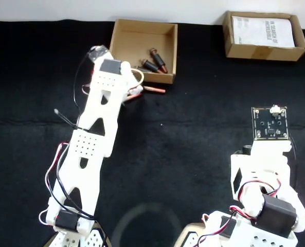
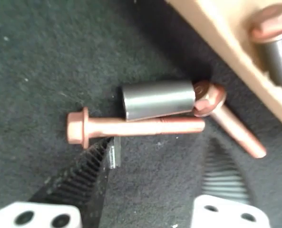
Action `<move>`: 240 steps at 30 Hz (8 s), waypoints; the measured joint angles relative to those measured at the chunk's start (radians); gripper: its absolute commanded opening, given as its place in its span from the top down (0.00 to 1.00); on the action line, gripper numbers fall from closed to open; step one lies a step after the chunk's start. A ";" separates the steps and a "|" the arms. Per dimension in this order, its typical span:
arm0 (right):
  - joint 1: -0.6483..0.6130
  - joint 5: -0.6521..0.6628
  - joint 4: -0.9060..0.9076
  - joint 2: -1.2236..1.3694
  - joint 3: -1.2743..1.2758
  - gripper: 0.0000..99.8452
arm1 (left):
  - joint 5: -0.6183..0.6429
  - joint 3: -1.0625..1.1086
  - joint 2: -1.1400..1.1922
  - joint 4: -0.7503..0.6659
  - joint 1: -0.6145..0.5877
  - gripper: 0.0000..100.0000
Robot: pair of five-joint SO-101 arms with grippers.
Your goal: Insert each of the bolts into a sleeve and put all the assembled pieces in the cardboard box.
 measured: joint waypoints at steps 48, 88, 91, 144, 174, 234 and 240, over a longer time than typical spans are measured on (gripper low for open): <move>0.000 0.084 -0.117 -0.002 0.147 0.99 | -0.325 0.000 0.077 0.061 -0.255 0.99; -0.029 0.086 -0.353 -0.002 0.229 0.99 | -0.792 1.381 -0.735 -0.181 -0.186 0.80; -0.029 0.115 -0.353 -0.002 0.229 0.99 | -0.793 1.298 -0.732 -0.126 -0.195 0.74; -0.233 0.146 -0.571 -0.002 0.450 0.99 | -0.865 0.825 -0.557 0.031 -0.236 0.99; -0.772 -0.460 -1.261 -0.074 0.717 0.99 | -0.790 0.878 -1.516 0.055 -0.213 0.99; -0.942 -0.460 -1.100 -0.580 0.985 0.99 | -0.683 2.120 -2.355 -0.833 0.339 0.99; -0.942 -0.460 -1.100 -0.580 0.988 0.99 | -0.623 2.145 -2.323 -0.835 0.359 0.99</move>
